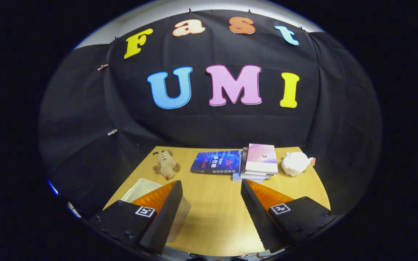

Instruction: Open the storage box then place both shoes into the box .Put the left shoe in first, then the right shoe, with the right side of both shoes facing outward in a uniform manner.

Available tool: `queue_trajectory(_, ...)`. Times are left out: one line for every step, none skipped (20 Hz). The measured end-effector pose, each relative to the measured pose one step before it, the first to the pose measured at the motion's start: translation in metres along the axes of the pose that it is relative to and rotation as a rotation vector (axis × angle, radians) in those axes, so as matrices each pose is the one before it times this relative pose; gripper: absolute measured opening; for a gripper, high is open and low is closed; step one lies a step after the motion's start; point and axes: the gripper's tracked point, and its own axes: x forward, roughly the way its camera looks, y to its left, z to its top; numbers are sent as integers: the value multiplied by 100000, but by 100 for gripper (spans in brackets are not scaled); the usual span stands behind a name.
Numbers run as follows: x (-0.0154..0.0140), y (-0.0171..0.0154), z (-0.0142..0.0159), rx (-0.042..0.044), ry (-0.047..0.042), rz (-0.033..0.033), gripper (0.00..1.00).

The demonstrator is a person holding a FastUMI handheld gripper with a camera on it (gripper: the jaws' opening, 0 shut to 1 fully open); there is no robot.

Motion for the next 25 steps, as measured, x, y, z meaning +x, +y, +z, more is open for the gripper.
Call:
queue_trajectory(-547,-1229,1154,-468,-3704,624,99)
queue_trajectory(-446,-1329,1234,-227,-3742,783,98)
queue_trajectory(-543,-1110,1185,-15,-3131,1569,98)
queue_trajectory(341,-1548,635,-1318,-3230,664,98)
queue_trajectory(-331,-1607,686,-564,-2871,262,98)
queue_trajectory(-550,-918,498,1297,-2287,1652,98)
queue_trajectory(-666,-504,279,1937,-1753,1656,98)
queue_trajectory(-589,-705,10,2064,-1424,815,98)
queue_trajectory(-493,-942,-120,1137,-1543,338,98)
queue_trajectory(-294,-911,-113,-1320,-1636,-175,98)
queue_trajectory(-451,-745,-359,-1787,-202,-356,98)
queue_trajectory(-690,-293,-330,-1778,129,231,98)
queue_trajectory(-585,-116,-553,-1434,121,103,98)
queue_trajectory(-244,-341,-468,-1390,-173,-1270,98)
queue_trajectory(-18,-500,-736,-1068,677,-1600,98)
queue_trajectory(-36,-185,-642,-430,947,-1592,98)
queue_trajectory(-16,-96,-481,357,1062,-1045,98)
queue_trajectory(13,-82,-509,579,784,-1165,98)
queue_trajectory(-66,-60,-244,573,541,-988,98)
queue_trajectory(-77,1,-64,616,-707,-814,98)
queue_trajectory(0,193,-7,817,-1068,-713,98)
queue_trajectory(-75,146,-152,1152,-496,-637,98)
queue_trajectory(12,171,-268,898,102,-716,98)
queue_trajectory(-49,61,-327,583,240,-620,98)
queue_trajectory(62,66,-91,238,-229,-865,98)
